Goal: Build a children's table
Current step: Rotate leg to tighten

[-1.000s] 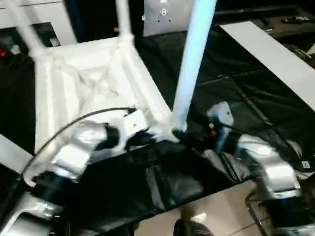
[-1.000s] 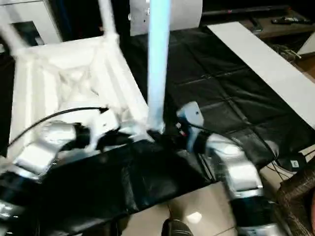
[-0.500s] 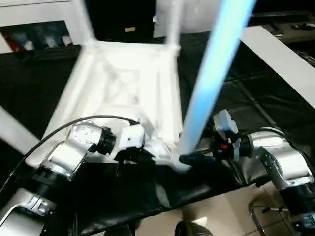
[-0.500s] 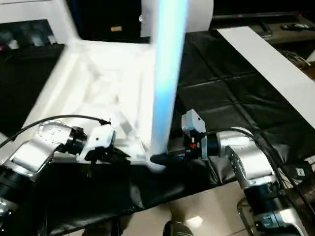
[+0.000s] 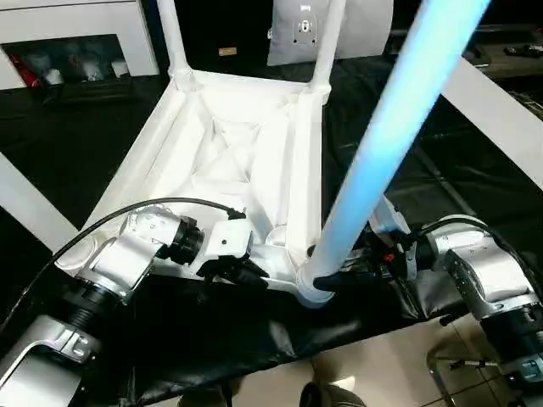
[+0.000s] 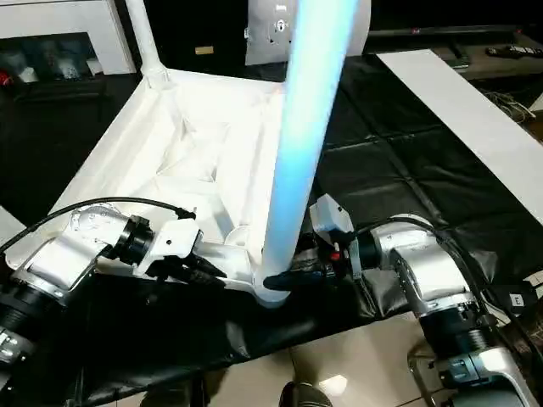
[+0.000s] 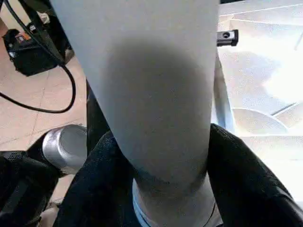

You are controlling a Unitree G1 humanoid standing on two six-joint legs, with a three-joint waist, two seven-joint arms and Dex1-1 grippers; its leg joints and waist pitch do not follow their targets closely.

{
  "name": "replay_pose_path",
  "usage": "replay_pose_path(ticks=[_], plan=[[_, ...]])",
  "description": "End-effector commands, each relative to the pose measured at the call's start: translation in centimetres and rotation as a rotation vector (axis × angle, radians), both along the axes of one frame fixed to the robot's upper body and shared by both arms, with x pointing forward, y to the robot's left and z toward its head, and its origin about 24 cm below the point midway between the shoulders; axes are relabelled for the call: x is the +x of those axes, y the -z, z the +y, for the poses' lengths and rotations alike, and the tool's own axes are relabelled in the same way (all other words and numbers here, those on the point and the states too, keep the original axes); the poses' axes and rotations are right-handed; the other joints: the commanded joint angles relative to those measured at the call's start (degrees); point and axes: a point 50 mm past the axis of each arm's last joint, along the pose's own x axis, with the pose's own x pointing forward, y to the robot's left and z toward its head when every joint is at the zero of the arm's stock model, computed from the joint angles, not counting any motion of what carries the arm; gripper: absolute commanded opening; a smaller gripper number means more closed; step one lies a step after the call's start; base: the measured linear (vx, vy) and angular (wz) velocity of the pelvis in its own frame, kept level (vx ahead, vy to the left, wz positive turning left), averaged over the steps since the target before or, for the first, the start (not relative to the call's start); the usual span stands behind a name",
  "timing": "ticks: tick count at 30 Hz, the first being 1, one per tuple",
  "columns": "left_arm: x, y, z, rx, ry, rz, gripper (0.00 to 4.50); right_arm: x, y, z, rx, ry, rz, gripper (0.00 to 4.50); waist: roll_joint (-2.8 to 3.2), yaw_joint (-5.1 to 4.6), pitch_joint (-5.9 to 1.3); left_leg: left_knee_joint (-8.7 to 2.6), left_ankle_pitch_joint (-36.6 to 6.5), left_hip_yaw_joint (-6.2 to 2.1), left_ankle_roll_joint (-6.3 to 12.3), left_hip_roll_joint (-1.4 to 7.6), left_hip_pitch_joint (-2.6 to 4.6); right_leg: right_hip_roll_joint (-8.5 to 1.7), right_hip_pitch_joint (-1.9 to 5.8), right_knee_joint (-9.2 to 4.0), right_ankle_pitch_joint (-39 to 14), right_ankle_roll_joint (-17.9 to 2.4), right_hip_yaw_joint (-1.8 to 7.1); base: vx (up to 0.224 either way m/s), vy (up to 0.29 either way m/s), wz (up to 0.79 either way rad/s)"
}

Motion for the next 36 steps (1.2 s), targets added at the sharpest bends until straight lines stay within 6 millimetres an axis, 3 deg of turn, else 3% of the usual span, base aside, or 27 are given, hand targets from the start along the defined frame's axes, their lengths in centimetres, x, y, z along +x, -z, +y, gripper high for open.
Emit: replay_pose_path(ticks=[1, 4, 7, 9, 13, 17, 19, 23, 24, 27, 28, 31, 36], plan=[[-0.1, 0.0, -0.5, 0.004, 0.026, 0.003, 0.00, -0.5, 0.1, 0.5, 0.011, -0.054, 0.028, 2.06, -0.32, -0.41, -4.23, -3.54, -8.3, -0.64, 5.33, 3.61, 1.56, -4.28, 2.49, -3.67, -7.4, -15.1, 2.99, 0.000, 0.000, 0.00], [-0.1, 0.0, -0.5, -0.014, 0.002, 0.016, 0.00, -0.7, 0.2, 0.6, 0.028, -0.044, 0.053, 2.02, -0.33, -0.38, -4.21, -3.51, -8.0, -0.60, 5.57, 3.57, 1.56, -4.26, 2.54, -3.66, -7.0, -15.3, 3.00, 0.000, 0.000, 0.00], [0.1, -0.2, -0.5, -0.037, -0.069, 0.015, 0.00, -0.9, 0.3, 1.1, 0.064, 0.025, 0.106, 2.00, 0.05, -0.30, -4.09, -3.61, -8.1, -0.68, 5.42, 3.64, 1.61, -4.23, 2.48, -3.63, -7.0, -15.4, 3.02, 0.000, 0.000, 0.00], [0.3, -0.5, -0.6, -0.050, -0.131, 0.001, 0.00, -0.8, 0.4, 1.7, 0.074, 0.100, 0.119, 2.00, -0.15, -0.35, -3.98, -3.78, -8.9, -0.77, 4.98, 3.63, 1.51, -4.32, 2.49, -3.87, -8.4, -15.0, 3.00, 0.000, 0.000, 0.00], [0.9, -1.0, -1.2, -0.095, -0.295, -0.017, 0.00, -0.5, 0.5, 3.6, 0.093, 0.258, 0.095, 2.00, -0.19, -1.03, -3.08, -4.36, -15.0, -1.05, 1.24, 3.29, 1.62, -4.62, 2.00, -5.22, -21.3, -11.6, 3.17, 0.000, 0.000, 0.00], [1.3, -1.3, -2.4, -0.153, -0.417, -0.018, 0.00, -0.4, 0.8, 5.5, 0.104, 0.376, 0.108, 2.00, -0.36, -2.46, -3.00, -4.84, -16.2, -1.56, -0.91, 3.18, 1.21, -4.53, 2.10, -5.35, -24.4, -9.4, 3.02, 0.000, 0.000, 0.00], [1.8, -1.1, -4.3, -0.215, -0.570, -0.004, 0.00, 0.0, 1.1, 7.8, 0.097, 0.546, 0.119, 2.00, -0.46, -3.37, -3.07, -4.87, -15.0, -1.59, -1.07, 3.07, 0.94, -4.36, 2.14, -5.31, -22.3, -9.2, 2.99, 0.000, 0.000, 0.00], [2.4, -1.1, -5.9, -0.264, -0.701, -0.010, 0.00, 0.9, 1.1, 9.3, 0.092, 0.723, 0.134, 1.99, -0.54, -3.78, -3.02, -4.59, -14.3, -1.22, -0.05, 2.64, 1.46, -4.23, 1.68, -5.94, -22.7, -8.4, 3.23, 0.000, 0.000, 0.00], [2.6, -1.2, -6.6, -0.283, -0.745, -0.013, 0.00, 1.3, 1.0, 9.9, 0.102, 0.784, 0.144, 1.99, -0.10, -3.63, -3.10, -4.50, -13.8, -1.21, 0.21, 2.63, 1.53, -4.27, 1.76, -5.91, -22.0, -8.3, 3.26, 0.000, 0.000, 0.00], [3.0, -1.5, -7.6, -0.299, -0.794, -0.034, 0.00, 2.1, 0.8, 11.0, 0.114, 0.892, 0.136, 1.99, -0.12, -3.72, -3.50, -4.40, -10.4, -0.97, 1.19, 2.59, 1.35, -3.77, 1.95, -5.31, -14.7, -9.5, 3.25, 0.017, -0.005, 0.01], [3.0, -1.5, -7.7, -0.299, -0.795, -0.035, 0.00, 2.2, 0.8, 11.0, 0.115, 0.894, 0.135, 2.33, 0.01, -3.66, -3.48, -4.35, -9.3, -0.84, 1.82, 2.57, 1.37, -3.76, 1.95, -5.18, -12.2, -9.9, 3.30, 0.000, 0.000, 0.00], [2.9, -1.6, -8.0, -0.290, -0.778, -0.048, 0.00, 2.2, 0.5, 11.3, 0.128, 0.897, 0.091, 2.71, 0.21, -3.33, -3.85, -4.15, -6.0, -0.75, 3.46, 2.53, 1.23, -3.61, 2.51, -4.56, -5.3, -11.0, 3.18, 0.000, 0.000, 0.00], [2.7, -1.5, -7.6, -0.271, -0.758, -0.054, 0.00, 2.0, 0.7, 10.7, 0.124, 0.899, 0.071, 3.22, 0.46, -3.30, -3.79, -4.20, -6.4, -0.74, 4.42, 2.68, 1.31, -3.71, 2.70, -4.56, -4.5, -12.0, 3.10, 0.000, 0.000, 0.00]])
